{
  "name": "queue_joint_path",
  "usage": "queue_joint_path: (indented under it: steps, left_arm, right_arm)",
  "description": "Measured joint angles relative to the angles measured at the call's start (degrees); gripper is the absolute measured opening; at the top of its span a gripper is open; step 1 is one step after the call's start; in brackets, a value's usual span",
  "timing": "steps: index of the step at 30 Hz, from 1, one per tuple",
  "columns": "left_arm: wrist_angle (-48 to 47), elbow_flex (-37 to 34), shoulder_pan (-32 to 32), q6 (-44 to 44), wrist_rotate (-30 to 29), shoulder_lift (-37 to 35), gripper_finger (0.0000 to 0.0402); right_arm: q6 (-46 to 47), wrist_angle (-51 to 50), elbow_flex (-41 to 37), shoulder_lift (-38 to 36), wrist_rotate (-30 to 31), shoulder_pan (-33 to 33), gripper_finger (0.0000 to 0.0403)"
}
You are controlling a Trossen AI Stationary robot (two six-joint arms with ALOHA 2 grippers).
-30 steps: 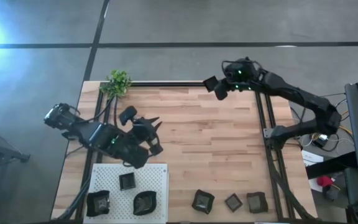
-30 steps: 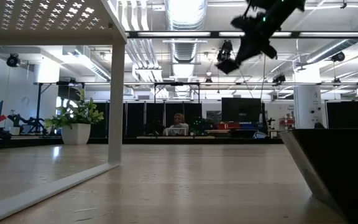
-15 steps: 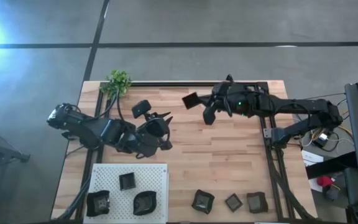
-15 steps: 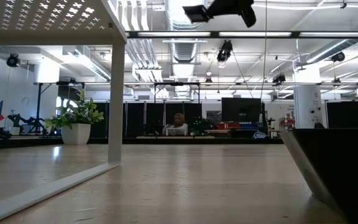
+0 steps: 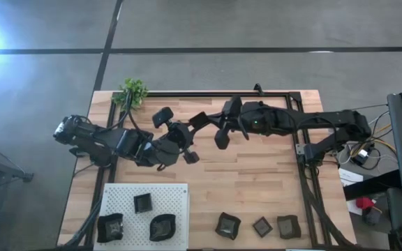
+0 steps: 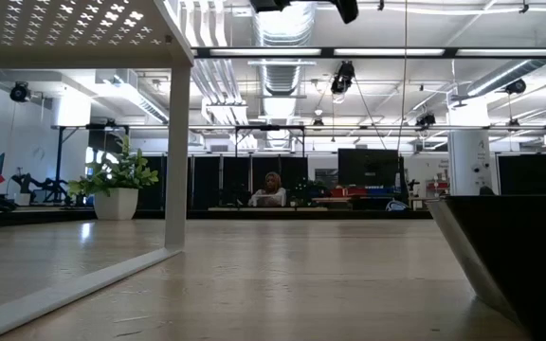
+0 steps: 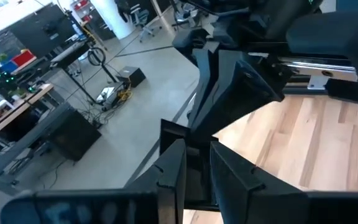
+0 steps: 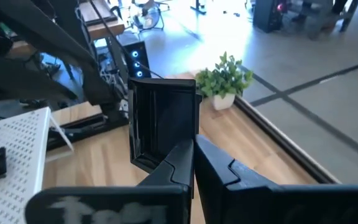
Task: Pick & Place Mini shaped plates
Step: Stack the square plate on top of the square plate on the shelf
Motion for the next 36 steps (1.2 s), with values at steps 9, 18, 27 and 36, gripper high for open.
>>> queue_joint_path:
  steps: [9,18,27,36]
  left_arm:
    - [-1.6,0.0,0.8,-0.3,-5.1,0.0,0.0071]
    - [-1.9,0.0,3.3,-0.8,-3.1,0.4,0.0071]
    - [-1.8,0.0,5.3,-1.3,0.0,0.8,0.0071]
    - [-1.9,0.0,5.6,-1.5,0.3,1.7,0.0048]
  right_arm:
    - [-3.8,-1.8,2.4,0.5,-0.2,0.0,0.0008]
    - [-4.7,-1.8,2.8,0.5,-0.2,0.0,0.0008]
    - [-5.0,-1.7,2.8,0.5,-0.2,0.0,0.0008]
    - [-5.1,-1.7,2.8,0.5,-0.2,0.0,0.0008]
